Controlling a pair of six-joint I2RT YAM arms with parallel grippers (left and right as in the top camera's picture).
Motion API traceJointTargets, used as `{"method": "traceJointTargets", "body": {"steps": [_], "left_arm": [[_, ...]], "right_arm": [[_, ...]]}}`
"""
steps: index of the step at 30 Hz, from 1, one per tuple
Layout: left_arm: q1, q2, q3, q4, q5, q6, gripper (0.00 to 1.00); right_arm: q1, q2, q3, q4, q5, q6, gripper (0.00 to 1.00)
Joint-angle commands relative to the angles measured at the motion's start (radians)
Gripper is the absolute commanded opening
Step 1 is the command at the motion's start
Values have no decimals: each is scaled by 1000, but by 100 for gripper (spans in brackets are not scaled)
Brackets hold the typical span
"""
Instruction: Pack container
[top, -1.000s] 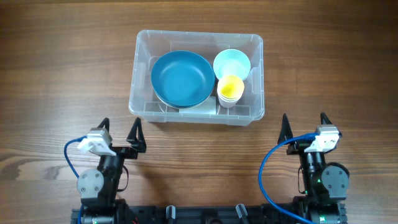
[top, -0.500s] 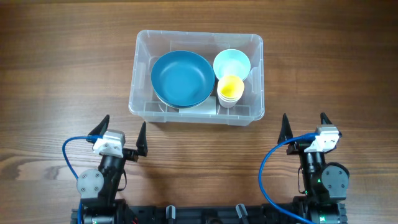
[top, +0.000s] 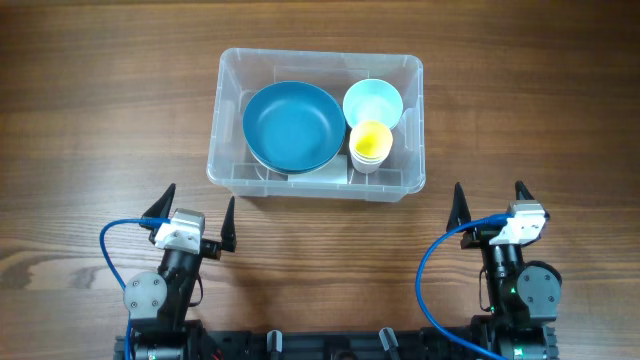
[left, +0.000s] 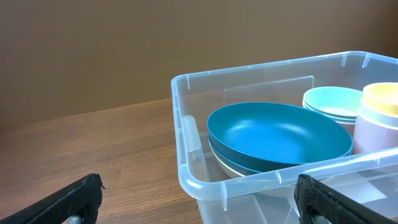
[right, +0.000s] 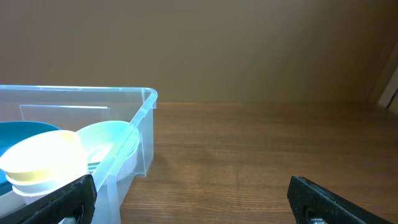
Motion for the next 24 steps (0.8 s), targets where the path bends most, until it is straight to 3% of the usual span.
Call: {"method": "traceJointTargets", "body": {"steps": [1,13,24], "left_arm": [[0,-10,-11,6,19,20,100],[-95,-10,-11,6,19,19,100],[-101,-9,-11,6,19,20,100]], "right_arm": [[-5,-14,-12,6,-9,16,100],[-5,-14,-12,5,-9,16,100],[-5,-14,-12,5,-9,16,100]]}}
